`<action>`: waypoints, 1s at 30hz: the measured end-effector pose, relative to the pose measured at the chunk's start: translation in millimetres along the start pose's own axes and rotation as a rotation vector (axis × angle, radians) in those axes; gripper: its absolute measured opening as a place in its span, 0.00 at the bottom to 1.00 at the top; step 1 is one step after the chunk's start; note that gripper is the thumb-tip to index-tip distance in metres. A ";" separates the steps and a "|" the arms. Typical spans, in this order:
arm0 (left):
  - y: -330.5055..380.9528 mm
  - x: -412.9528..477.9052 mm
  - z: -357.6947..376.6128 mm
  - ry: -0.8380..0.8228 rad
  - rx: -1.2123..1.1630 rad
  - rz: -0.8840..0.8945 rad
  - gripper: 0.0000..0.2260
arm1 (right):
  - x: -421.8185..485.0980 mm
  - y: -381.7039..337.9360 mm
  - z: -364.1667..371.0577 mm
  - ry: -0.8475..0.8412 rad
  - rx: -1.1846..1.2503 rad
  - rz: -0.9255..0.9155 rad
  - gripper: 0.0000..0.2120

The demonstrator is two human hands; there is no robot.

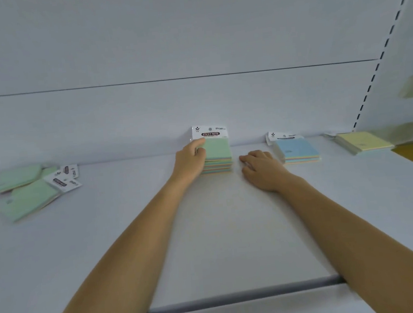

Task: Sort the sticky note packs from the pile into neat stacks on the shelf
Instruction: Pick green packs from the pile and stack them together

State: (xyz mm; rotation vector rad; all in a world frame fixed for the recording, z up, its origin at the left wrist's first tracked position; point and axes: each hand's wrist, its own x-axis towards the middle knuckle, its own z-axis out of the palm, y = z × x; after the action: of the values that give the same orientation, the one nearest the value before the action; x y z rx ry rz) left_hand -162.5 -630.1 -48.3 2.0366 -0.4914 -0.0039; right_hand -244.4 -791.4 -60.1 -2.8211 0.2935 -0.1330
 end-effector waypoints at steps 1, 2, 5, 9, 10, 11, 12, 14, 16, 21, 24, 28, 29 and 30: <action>-1.1 0.0 0.6 0.012 0.021 0.016 0.16 | -0.3 0.0 0.0 -0.001 0.003 -0.002 0.21; -2.0 0.0 0.3 0.027 0.033 0.031 0.16 | -0.3 0.1 0.2 0.001 0.007 -0.004 0.21; -9.2 -1.9 -3.0 0.010 0.131 0.103 0.19 | -0.5 0.2 0.5 -0.001 0.018 -0.010 0.20; -15.3 -5.9 -5.9 -0.067 0.361 0.192 0.23 | -0.1 -0.5 -0.1 -0.003 0.021 -0.005 0.21; -14.6 -6.9 -5.8 -0.066 0.371 0.199 0.23 | -0.3 -0.8 -0.4 -0.002 0.021 -0.002 0.21; -14.0 -7.4 -5.6 -0.061 0.390 0.209 0.23 | -0.5 -1.0 -0.7 0.000 0.020 0.000 0.21; -13.0 -8.4 -5.6 -0.054 0.424 0.213 0.23 | -0.7 -1.2 -0.8 0.002 0.020 0.002 0.21; -11.9 -11.4 -7.1 -0.033 0.494 0.190 0.23 | -0.3 -2.0 -0.8 0.009 0.020 0.005 0.20; -10.3 -16.2 -10.4 0.003 0.528 0.172 0.24 | -0.2 -2.3 -0.2 0.017 0.020 0.007 0.20; -3.5 -31.8 -25.9 0.121 0.480 0.201 0.22 | 0.5 -2.9 1.9 0.017 0.022 0.009 0.20; 1.0 -45.0 -42.8 0.192 0.473 0.200 0.21 | -2.9 -6.6 -2.6 0.104 0.077 0.014 0.21; -12.0 -67.2 -84.6 0.201 0.526 0.168 0.20 | -13.4 -21.3 -19.3 0.437 0.245 0.004 0.19; -17.4 -72.0 -97.2 0.189 0.568 0.158 0.20 | -15.6 -29.5 -22.9 0.495 0.255 -0.023 0.19; -22.8 -76.3 -109.8 0.182 0.608 0.149 0.20 | -17.3 -39.9 -25.4 0.526 0.248 -0.062 0.18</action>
State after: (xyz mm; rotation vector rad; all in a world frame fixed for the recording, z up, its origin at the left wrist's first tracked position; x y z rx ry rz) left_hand -202.2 -502.0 -27.8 2.5510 -0.5741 0.4679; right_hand -257.0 -757.7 -24.9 -2.5045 0.2774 -0.8669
